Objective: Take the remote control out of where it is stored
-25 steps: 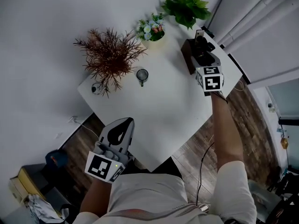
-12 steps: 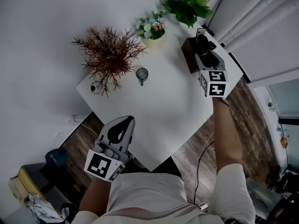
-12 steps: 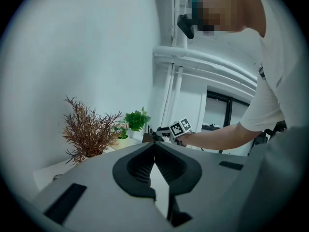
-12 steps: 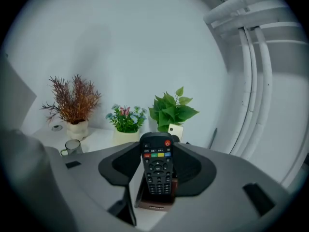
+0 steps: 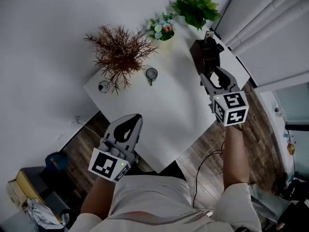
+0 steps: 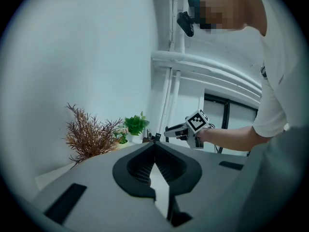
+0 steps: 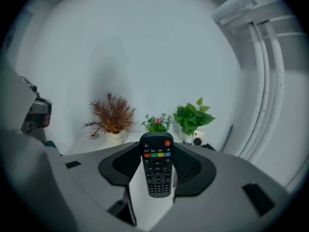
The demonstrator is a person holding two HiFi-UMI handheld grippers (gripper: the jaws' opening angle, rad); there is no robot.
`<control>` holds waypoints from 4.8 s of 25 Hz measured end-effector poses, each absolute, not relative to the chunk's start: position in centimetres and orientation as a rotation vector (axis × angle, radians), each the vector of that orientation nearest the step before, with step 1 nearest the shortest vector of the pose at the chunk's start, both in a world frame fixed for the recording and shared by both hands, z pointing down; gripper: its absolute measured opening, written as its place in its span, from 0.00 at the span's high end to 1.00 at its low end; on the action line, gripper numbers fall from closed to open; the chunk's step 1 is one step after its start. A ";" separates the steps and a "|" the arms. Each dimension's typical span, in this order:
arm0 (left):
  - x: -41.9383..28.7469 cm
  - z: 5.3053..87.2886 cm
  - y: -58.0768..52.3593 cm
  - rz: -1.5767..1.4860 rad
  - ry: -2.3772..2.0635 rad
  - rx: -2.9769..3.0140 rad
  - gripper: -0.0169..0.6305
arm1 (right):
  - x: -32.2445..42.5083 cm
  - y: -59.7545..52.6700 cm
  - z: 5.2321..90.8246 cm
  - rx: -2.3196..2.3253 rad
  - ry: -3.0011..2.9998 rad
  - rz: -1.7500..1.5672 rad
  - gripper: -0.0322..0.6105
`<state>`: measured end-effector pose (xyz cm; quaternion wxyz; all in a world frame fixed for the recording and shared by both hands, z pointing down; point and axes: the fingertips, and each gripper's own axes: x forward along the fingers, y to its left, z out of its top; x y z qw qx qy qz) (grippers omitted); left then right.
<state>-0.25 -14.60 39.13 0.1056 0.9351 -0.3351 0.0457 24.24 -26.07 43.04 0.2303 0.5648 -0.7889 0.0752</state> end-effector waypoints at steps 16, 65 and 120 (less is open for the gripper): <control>-2.4 39.2 -13.5 0.106 -0.968 2.744 0.96 | 13.4 -17.4 58.8 0.963 -1.864 0.456 0.62; 0.5 34.4 -14.5 0.051 -0.868 2.841 0.96 | 18.5 -10.0 36.4 1.863 -2.439 0.173 0.92; 1.3 44.7 -15.8 0.323 -0.895 2.665 0.96 | 38.7 -39.2 52.6 2.519 -1.533 0.773 0.63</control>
